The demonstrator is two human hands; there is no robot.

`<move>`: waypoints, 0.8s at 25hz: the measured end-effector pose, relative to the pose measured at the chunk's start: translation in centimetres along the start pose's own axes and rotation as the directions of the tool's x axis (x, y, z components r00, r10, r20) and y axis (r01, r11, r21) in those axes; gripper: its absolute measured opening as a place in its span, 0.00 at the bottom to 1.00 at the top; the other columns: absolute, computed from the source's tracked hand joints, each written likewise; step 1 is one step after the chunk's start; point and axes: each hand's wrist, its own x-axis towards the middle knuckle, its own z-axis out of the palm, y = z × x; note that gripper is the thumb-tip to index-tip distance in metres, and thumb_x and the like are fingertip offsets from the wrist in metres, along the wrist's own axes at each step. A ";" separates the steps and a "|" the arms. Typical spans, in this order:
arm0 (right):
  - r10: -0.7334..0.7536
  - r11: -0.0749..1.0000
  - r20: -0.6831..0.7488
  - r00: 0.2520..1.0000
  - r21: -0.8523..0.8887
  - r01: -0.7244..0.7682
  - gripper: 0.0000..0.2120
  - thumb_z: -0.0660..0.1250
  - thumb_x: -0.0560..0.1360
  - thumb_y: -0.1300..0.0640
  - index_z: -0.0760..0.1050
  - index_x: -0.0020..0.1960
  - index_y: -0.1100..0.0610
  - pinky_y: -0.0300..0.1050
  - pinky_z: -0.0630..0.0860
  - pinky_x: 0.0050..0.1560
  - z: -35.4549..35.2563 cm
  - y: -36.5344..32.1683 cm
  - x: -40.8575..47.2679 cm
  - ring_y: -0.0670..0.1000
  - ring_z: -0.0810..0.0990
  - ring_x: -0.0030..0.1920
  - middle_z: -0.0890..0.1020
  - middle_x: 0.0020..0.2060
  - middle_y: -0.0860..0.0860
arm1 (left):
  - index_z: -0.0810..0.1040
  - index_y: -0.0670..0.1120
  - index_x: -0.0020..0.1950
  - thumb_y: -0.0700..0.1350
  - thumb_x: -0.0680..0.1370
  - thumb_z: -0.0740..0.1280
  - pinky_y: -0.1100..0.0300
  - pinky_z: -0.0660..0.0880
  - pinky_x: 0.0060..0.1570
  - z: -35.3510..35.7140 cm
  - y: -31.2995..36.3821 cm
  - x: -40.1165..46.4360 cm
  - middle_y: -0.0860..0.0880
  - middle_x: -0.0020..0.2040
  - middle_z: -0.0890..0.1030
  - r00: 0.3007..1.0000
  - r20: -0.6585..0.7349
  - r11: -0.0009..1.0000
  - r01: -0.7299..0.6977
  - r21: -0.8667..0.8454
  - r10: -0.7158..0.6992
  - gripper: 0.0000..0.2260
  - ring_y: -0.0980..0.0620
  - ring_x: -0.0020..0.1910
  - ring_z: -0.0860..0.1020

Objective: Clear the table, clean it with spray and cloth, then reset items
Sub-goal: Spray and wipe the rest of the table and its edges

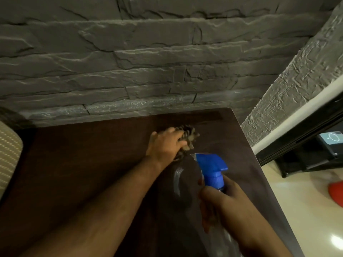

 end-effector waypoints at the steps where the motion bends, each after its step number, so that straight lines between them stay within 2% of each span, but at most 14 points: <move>1: 0.004 1.000 0.010 1.000 0.002 -0.004 0.16 0.70 0.66 0.55 0.74 0.49 0.62 0.49 0.73 0.32 0.0 0.0 -0.3 0.55 0.74 0.26 0.76 0.28 0.59 | 0.70 0.55 0.68 0.56 0.80 0.57 0.50 0.64 0.61 1.0 0.0 -3.0 0.53 0.63 0.73 0.996 0.012 0.996 -0.094 0.011 0.094 0.17 0.51 0.61 0.73; 3: 0.016 1.000 0.013 1.000 0.003 -0.016 0.16 0.70 0.67 0.56 0.73 0.51 0.63 0.48 0.73 0.32 -0.2 -0.2 -1.0 0.55 0.74 0.26 0.76 0.28 0.59 | 0.69 0.57 0.69 0.58 0.80 0.56 0.50 0.64 0.60 0.6 -3.0 -4.3 0.55 0.63 0.73 0.997 -0.008 0.995 -0.077 0.064 0.077 0.18 0.52 0.61 0.74; 5: 0.011 1.000 0.006 1.000 0.006 -0.011 0.13 0.68 0.70 0.62 0.72 0.52 0.65 0.48 0.72 0.31 -0.4 -0.3 -1.4 0.54 0.73 0.25 0.75 0.28 0.59 | 0.71 0.55 0.67 0.58 0.80 0.57 0.50 0.65 0.57 -1.0 -4.6 -0.1 0.52 0.62 0.75 0.989 -0.093 0.985 0.128 0.116 -0.117 0.18 0.50 0.60 0.75; 6: 0.000 1.000 -0.004 1.000 -0.002 0.000 0.12 0.67 0.70 0.63 0.72 0.52 0.65 0.48 0.72 0.31 -0.6 -0.2 -1.4 0.54 0.73 0.25 0.75 0.28 0.59 | 0.72 0.53 0.66 0.58 0.80 0.58 0.50 0.66 0.56 -1.8 -3.9 2.2 0.50 0.61 0.76 0.980 -0.100 0.982 0.178 0.070 -0.171 0.17 0.48 0.59 0.75; 7: -0.007 1.000 -0.017 1.000 -0.006 0.006 0.11 0.67 0.70 0.63 0.73 0.51 0.64 0.50 0.73 0.33 -0.9 0.0 -1.4 0.54 0.74 0.26 0.76 0.28 0.58 | 0.72 0.53 0.65 0.57 0.80 0.58 0.50 0.66 0.55 -2.2 -2.3 3.6 0.49 0.61 0.76 0.982 -0.088 0.986 0.168 0.019 -0.166 0.17 0.47 0.59 0.76; 9: 0.003 1.000 -0.044 0.999 0.009 -0.003 0.09 0.68 0.70 0.61 0.75 0.49 0.61 0.55 0.75 0.37 -1.2 0.5 -1.6 0.56 0.74 0.29 0.77 0.29 0.57 | 0.72 0.53 0.66 0.56 0.80 0.58 0.50 0.64 0.57 -0.2 0.6 0.7 0.51 0.62 0.75 1.000 -0.004 1.000 0.026 0.014 -0.025 0.16 0.48 0.60 0.74; 11: 0.026 1.000 -0.047 0.999 -0.006 -0.026 0.10 0.71 0.68 0.57 0.76 0.48 0.57 0.62 0.77 0.40 -1.4 0.5 -2.0 0.56 0.75 0.30 0.78 0.30 0.57 | 0.71 0.56 0.68 0.56 0.81 0.57 0.51 0.63 0.59 1.1 -0.4 -6.4 0.54 0.64 0.74 0.990 0.021 0.990 -0.137 0.036 0.136 0.17 0.51 0.63 0.73; 12: 0.035 0.999 -0.060 0.998 -0.015 -0.036 0.13 0.71 0.65 0.54 0.76 0.48 0.57 0.64 0.78 0.41 -1.4 0.6 -2.3 0.56 0.75 0.30 0.78 0.30 0.57 | 0.71 0.57 0.68 0.56 0.80 0.57 0.52 0.64 0.57 0.3 -2.0 -7.4 0.54 0.64 0.75 0.991 0.007 0.990 -0.134 0.042 0.134 0.17 0.51 0.62 0.74; 13: 0.039 0.999 -0.071 0.997 -0.013 -0.040 0.14 0.71 0.64 0.54 0.76 0.48 0.57 0.64 0.78 0.41 -1.5 0.6 -2.5 0.56 0.76 0.30 0.78 0.30 0.56 | 0.72 0.56 0.67 0.56 0.80 0.58 0.52 0.65 0.55 -0.3 -3.7 -6.3 0.53 0.62 0.76 0.997 -0.006 0.996 -0.081 0.047 0.081 0.16 0.51 0.60 0.75; 15: 0.019 1.000 -0.071 0.997 0.009 -0.018 0.12 0.71 0.68 0.57 0.75 0.49 0.59 0.58 0.77 0.38 -1.2 0.8 -2.5 0.56 0.75 0.30 0.77 0.30 0.57 | 0.73 0.53 0.66 0.56 0.80 0.59 0.50 0.66 0.55 -1.9 -4.9 -0.9 0.50 0.60 0.77 0.987 -0.073 0.986 0.148 0.073 -0.142 0.17 0.48 0.59 0.76; 16: 0.013 1.000 -0.070 0.997 0.021 -0.012 0.10 0.70 0.69 0.59 0.74 0.49 0.60 0.55 0.76 0.37 -1.3 1.1 -2.4 0.56 0.75 0.29 0.77 0.29 0.57 | 0.72 0.53 0.66 0.57 0.80 0.58 0.49 0.67 0.56 -2.3 -3.8 1.0 0.49 0.61 0.76 0.980 -0.078 0.981 0.185 0.057 -0.181 0.18 0.48 0.59 0.76; 18: 0.023 0.999 -0.058 0.998 0.047 -0.021 0.09 0.70 0.69 0.60 0.74 0.48 0.60 0.53 0.75 0.37 -1.2 1.4 -2.4 0.55 0.74 0.28 0.76 0.28 0.57 | 0.71 0.54 0.67 0.57 0.80 0.57 0.49 0.65 0.59 -0.7 -0.7 0.0 0.51 0.64 0.75 0.995 -0.018 0.992 0.100 0.074 -0.099 0.18 0.49 0.61 0.74; 20: 0.050 0.997 -0.023 0.998 0.064 -0.048 0.11 0.71 0.67 0.57 0.75 0.48 0.58 0.52 0.75 0.35 -0.9 1.4 -2.7 0.54 0.75 0.27 0.77 0.28 0.56 | 0.69 0.57 0.69 0.57 0.80 0.56 0.51 0.63 0.60 1.0 -0.1 -6.5 0.54 0.64 0.73 0.995 0.046 0.994 -0.091 0.067 0.089 0.18 0.52 0.62 0.73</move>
